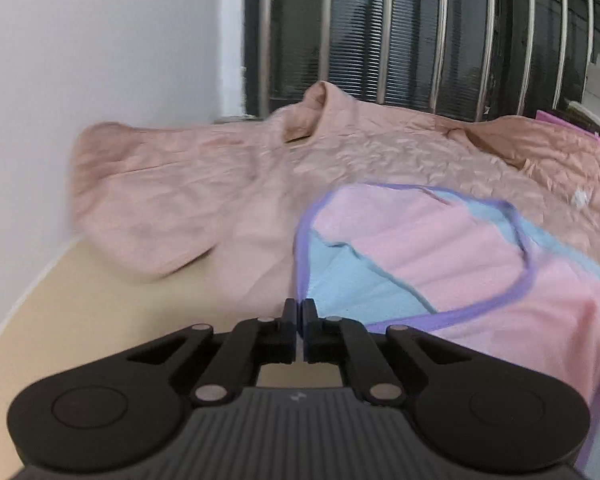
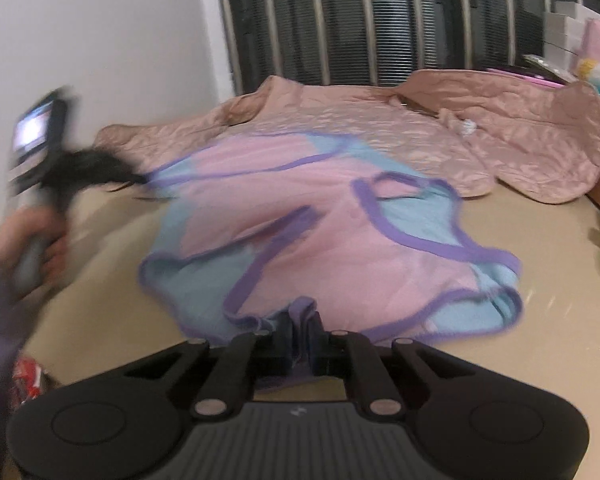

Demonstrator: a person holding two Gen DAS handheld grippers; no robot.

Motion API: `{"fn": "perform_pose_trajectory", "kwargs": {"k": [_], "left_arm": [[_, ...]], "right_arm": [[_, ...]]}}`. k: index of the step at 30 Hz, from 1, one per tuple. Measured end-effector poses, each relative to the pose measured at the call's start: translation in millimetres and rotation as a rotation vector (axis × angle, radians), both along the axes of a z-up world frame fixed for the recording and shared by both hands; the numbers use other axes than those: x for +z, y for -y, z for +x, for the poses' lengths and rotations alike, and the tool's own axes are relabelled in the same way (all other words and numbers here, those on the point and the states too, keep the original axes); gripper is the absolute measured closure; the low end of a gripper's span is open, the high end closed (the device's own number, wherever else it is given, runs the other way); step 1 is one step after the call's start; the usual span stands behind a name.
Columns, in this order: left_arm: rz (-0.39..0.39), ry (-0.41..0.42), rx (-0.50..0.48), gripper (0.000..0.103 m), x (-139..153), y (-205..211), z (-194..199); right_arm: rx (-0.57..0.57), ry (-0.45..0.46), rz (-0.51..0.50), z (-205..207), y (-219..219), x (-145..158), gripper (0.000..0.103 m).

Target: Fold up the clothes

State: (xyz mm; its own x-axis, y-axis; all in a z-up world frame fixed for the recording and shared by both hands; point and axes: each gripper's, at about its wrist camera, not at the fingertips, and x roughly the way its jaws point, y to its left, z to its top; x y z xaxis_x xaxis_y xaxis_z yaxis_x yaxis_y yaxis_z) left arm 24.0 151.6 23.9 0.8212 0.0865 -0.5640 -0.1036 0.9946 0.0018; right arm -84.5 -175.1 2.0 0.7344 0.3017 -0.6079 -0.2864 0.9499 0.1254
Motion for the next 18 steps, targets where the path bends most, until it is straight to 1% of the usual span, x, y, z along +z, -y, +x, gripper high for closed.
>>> {"fn": "perform_pose_trajectory", "kwargs": {"k": [3,5,6,8,11,13,15,16,17,18], "left_arm": [[-0.015,-0.002,0.021,0.101,-0.1,-1.7,-56.9],[-0.026,-0.007,0.04,0.101,-1.5,-1.5,-86.8],[-0.049,-0.013,0.048,0.101,-2.7,-1.7,-100.8],[-0.105,-0.028,0.028,0.101,-5.0,0.4,-122.7],[-0.142,-0.051,-0.024,0.101,-5.2,6.5,-138.7],[-0.164,-0.069,-0.042,0.101,-2.8,5.9,-142.4],[-0.234,-0.077,-0.074,0.1,3.2,0.1,-147.7],[-0.265,-0.081,-0.092,0.099,6.6,-2.4,-150.6],[-0.268,-0.073,-0.107,0.095,11.1,-3.6,-153.7],[-0.248,-0.047,-0.098,0.081,15.8,-5.3,-157.0]], "right_arm": [[-0.034,0.004,-0.011,7.2,15.0,-0.9,0.097],[-0.064,0.005,-0.011,13.4,27.9,-1.2,0.097],[-0.079,0.005,-0.011,16.8,33.7,-1.1,0.096],[-0.103,0.005,-0.017,20.7,45.1,-0.9,0.096],[-0.132,0.005,-0.031,26.8,58.0,-0.3,0.096],[-0.149,0.009,-0.038,30.5,65.3,-0.4,0.096],[-0.167,0.008,-0.038,31.6,72.9,-0.4,0.096],[-0.175,0.008,-0.036,31.3,76.7,0.1,0.096],[-0.178,0.01,-0.032,29.8,80.1,1.4,0.094],[-0.178,0.015,-0.029,27.3,82.4,3.2,0.089]]}}
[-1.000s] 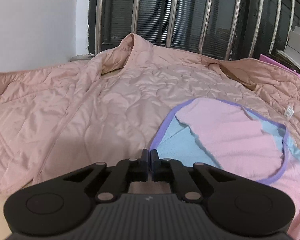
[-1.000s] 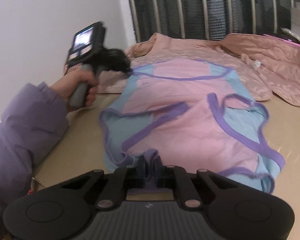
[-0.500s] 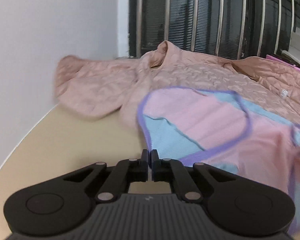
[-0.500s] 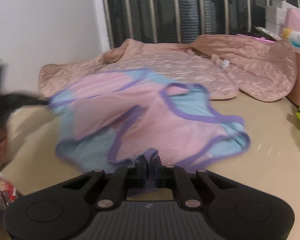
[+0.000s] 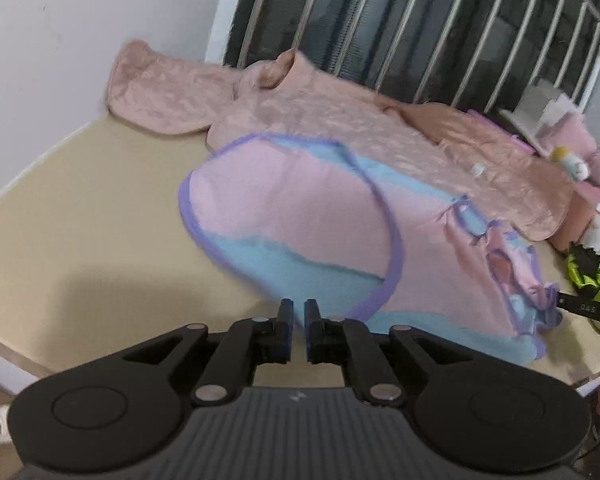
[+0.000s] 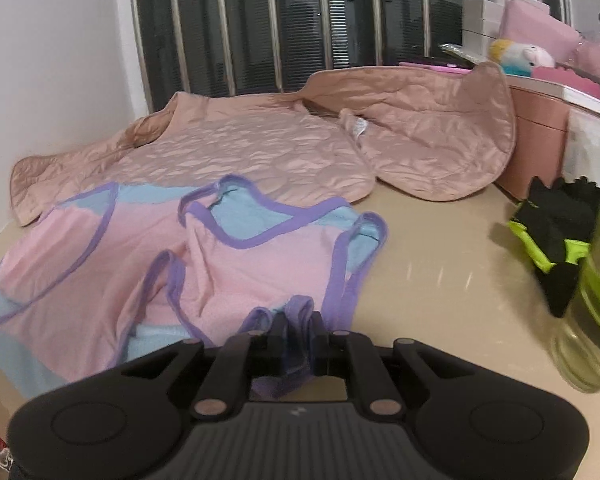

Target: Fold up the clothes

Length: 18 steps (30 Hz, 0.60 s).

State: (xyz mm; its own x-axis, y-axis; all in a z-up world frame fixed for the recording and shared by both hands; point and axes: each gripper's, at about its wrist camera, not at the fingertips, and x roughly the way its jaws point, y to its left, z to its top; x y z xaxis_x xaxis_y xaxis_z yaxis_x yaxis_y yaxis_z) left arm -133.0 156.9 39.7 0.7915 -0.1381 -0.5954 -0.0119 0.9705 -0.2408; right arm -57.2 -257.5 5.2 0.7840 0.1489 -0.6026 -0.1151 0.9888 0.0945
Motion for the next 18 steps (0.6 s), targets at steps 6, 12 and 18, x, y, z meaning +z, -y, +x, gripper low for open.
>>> {"fn": "perform_pose_trajectory", "kwargs": {"k": [6,12,18], "left_arm": [[0.188,0.071,0.198,0.015,5.0,-29.5,33.5],[0.186,-0.008,0.181,0.015,-17.3,-36.7,92.0],[0.251,0.011,0.113,0.059,-26.1,-14.8,83.1]], "right_arm": [[0.129,0.063,0.052,-25.0,-16.7,13.7,0.052],[0.118,0.029,-0.013,-25.1,-36.0,3.2,0.053],[0.08,0.019,-0.065,-25.2,-28.1,-6.5,0.071]]}}
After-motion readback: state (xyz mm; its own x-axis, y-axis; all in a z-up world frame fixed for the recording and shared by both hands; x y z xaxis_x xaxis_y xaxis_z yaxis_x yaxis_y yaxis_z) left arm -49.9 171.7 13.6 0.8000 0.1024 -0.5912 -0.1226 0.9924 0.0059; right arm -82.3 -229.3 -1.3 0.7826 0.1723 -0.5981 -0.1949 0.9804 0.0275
